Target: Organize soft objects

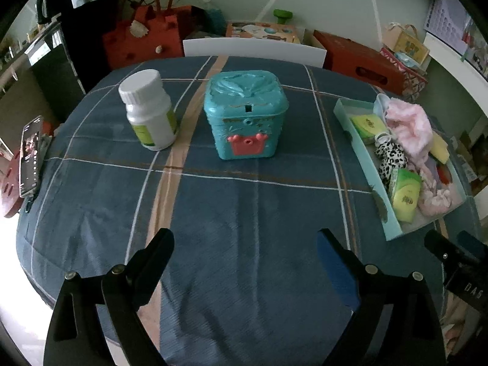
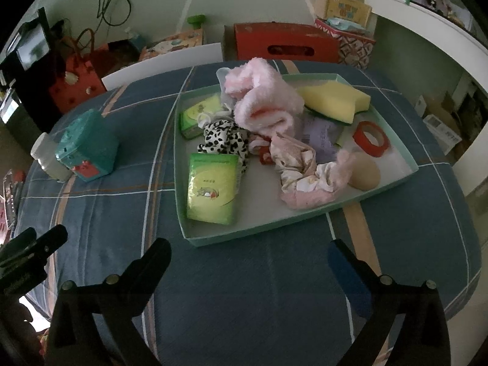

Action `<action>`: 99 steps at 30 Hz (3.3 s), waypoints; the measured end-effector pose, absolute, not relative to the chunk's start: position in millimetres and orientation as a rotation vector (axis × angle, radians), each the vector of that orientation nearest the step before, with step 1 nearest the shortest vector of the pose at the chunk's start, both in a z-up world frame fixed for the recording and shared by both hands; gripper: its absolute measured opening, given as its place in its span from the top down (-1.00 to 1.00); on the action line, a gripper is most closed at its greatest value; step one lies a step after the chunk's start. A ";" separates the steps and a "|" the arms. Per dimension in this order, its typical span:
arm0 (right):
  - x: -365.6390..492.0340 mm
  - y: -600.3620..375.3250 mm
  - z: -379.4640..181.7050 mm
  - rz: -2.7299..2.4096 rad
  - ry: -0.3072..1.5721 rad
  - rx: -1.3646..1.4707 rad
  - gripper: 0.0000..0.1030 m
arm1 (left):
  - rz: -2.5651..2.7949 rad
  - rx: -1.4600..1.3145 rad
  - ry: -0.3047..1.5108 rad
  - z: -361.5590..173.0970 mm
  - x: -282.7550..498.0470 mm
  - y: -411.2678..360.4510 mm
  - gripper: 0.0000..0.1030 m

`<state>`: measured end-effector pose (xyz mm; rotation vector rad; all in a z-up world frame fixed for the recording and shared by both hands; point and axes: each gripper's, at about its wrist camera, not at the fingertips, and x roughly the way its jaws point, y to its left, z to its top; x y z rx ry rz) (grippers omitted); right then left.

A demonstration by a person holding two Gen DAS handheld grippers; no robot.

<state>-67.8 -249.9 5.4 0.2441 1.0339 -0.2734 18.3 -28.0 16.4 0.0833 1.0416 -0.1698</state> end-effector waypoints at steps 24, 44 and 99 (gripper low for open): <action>-68.9 -253.7 0.0 -0.282 1.035 0.249 -1.00 | -0.113 0.136 1.061 7.8 17.0 -35.0 -0.82; -67.8 -251.5 -0.6 -0.284 1.038 0.232 -1.00 | -0.096 0.182 1.081 0.6 18.2 -43.4 -0.82; -67.3 -251.7 -4.2 -0.278 1.052 0.222 -1.00 | -0.048 0.181 1.107 -7.6 22.5 -36.0 -0.82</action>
